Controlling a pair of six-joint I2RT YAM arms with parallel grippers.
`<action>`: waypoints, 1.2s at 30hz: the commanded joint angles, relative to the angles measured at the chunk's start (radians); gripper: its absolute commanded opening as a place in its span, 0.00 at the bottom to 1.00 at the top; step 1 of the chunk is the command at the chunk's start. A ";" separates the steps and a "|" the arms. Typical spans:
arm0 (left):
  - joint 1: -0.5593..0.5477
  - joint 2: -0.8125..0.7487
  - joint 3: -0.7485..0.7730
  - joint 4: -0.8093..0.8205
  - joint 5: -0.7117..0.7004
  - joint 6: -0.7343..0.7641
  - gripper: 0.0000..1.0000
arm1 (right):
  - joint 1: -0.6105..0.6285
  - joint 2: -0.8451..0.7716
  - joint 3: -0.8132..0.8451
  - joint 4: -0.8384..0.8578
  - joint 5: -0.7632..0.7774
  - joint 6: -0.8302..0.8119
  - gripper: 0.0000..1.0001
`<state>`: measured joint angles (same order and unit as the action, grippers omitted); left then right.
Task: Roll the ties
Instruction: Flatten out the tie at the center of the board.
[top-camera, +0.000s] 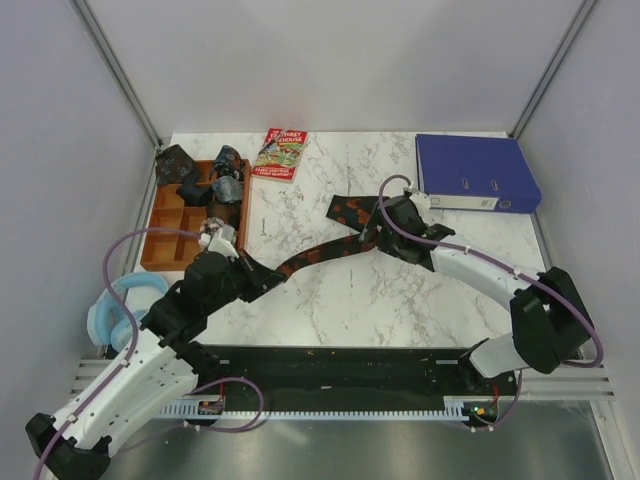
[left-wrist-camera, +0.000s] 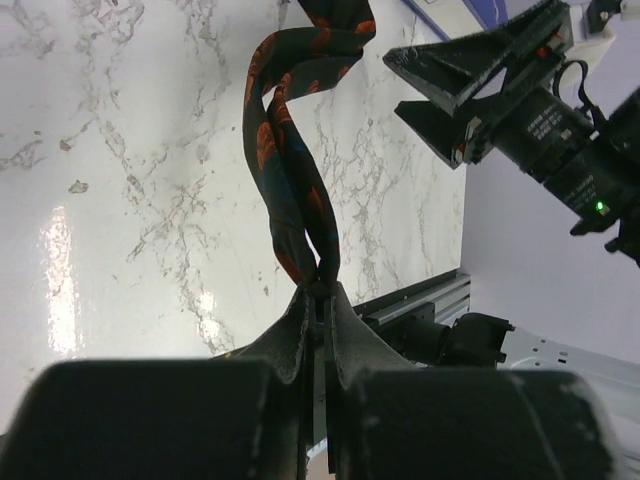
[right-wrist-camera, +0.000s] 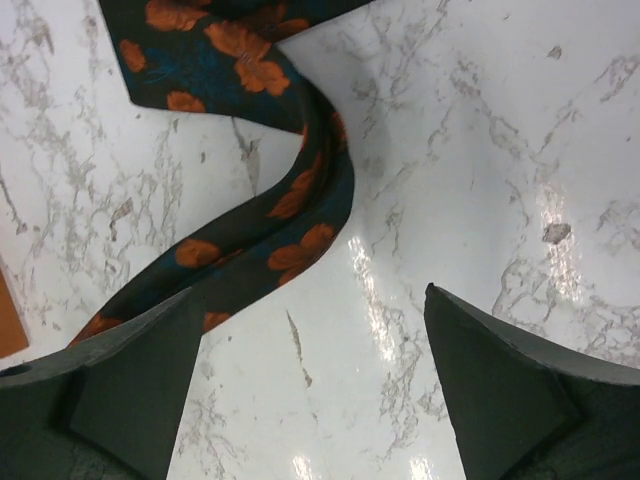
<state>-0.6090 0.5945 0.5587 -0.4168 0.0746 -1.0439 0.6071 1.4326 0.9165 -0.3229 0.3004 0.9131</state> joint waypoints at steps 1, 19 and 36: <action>-0.003 -0.050 0.073 -0.097 -0.058 0.047 0.02 | -0.053 0.115 0.119 -0.018 -0.063 0.012 0.98; -0.003 -0.208 0.073 -0.261 -0.117 0.100 0.02 | -0.055 0.531 0.406 -0.058 -0.092 -0.069 0.92; -0.003 -0.312 0.277 -0.531 -0.260 0.142 0.02 | -0.056 0.735 0.602 -0.093 -0.101 -0.135 0.56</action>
<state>-0.6090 0.2901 0.7475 -0.8753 -0.1104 -0.9531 0.5495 2.0983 1.4929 -0.3752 0.2142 0.7967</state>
